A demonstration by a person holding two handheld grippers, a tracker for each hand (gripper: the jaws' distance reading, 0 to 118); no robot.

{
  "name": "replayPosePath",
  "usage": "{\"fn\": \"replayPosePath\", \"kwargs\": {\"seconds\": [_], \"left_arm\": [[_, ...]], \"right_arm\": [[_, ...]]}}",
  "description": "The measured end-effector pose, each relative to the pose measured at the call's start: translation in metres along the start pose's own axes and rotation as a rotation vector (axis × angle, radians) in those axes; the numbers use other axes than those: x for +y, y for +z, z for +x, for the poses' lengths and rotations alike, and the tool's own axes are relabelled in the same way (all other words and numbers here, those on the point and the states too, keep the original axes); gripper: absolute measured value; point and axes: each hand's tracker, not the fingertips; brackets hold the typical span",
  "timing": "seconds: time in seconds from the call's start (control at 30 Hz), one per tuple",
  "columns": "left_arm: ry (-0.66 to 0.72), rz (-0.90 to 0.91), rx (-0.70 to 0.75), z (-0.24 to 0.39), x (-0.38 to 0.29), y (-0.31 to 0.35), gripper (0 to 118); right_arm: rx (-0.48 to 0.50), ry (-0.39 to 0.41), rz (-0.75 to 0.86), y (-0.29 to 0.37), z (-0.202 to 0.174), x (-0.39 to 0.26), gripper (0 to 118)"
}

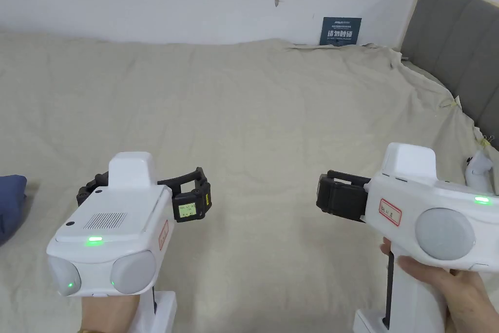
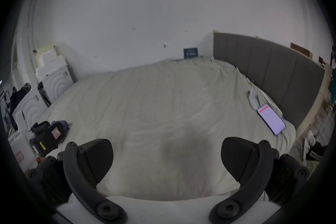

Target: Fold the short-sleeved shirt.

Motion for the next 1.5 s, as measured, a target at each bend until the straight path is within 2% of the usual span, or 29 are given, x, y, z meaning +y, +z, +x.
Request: {"fn": "replayPosePath", "kwargs": {"seconds": [0.1,0.17,0.23,0.33,0.6,0.83,0.93,0.97,1.03,1.13,1.17,1.33,1.4,1.47,1.5], "left_arm": [[-0.023,-0.005,0.028,0.000,-0.002,-0.001,118],[-0.028,-0.009,0.028,-0.001,-0.003,-0.001,118],[-0.030,-0.016,0.037,-0.001,-0.005,-0.001,118],[-0.027,-0.022,0.049,0.000,-0.008,-0.001,118],[-0.040,-0.036,0.036,0.002,-0.015,0.000,118],[-0.027,-0.044,0.035,0.002,-0.018,-0.003,118],[-0.031,-0.050,0.031,0.002,-0.018,-0.004,118],[-0.029,-0.054,0.032,0.001,-0.018,-0.006,118],[-0.024,-0.067,0.027,-0.002,-0.018,-0.013,118],[-0.026,-0.083,0.033,-0.004,-0.020,-0.026,118],[-0.029,-0.084,0.032,-0.005,-0.021,-0.031,118],[-0.035,-0.154,0.050,-0.019,-0.027,-0.078,118],[-0.008,-0.212,0.046,-0.031,-0.028,-0.106,118],[0.032,-0.266,0.089,-0.046,-0.028,-0.137,118],[0.049,-0.295,0.113,-0.055,-0.027,-0.155,118]], "right_arm": [[-0.007,-0.009,0.028,0.010,-0.002,0.000,117],[-0.087,-0.037,-0.030,0.014,-0.007,0.004,117],[-0.113,0.017,-0.053,0.024,-0.020,0.005,117],[-0.107,0.043,-0.020,0.032,-0.025,0.002,117],[-0.116,0.043,-0.054,0.035,-0.026,0.006,117],[-0.125,0.080,-0.079,0.031,-0.030,0.006,117],[-0.152,0.025,-0.071,0.026,-0.028,0.009,117],[-0.132,-0.002,-0.051,0.026,-0.027,0.009,117],[-0.097,0.003,-0.059,0.023,-0.028,0.007,117],[-0.049,0.102,-0.142,0.007,-0.029,0.005,117],[-0.041,0.119,-0.136,-0.012,-0.014,0.004,117],[-0.067,0.145,-0.141,-0.080,0.006,-0.006,117],[-0.106,0.162,-0.151,-0.113,0.020,-0.004,117],[-0.170,0.105,-0.176,-0.141,0.025,0.000,117],[-0.172,0.080,-0.178,-0.160,0.034,0.003,117]]}}
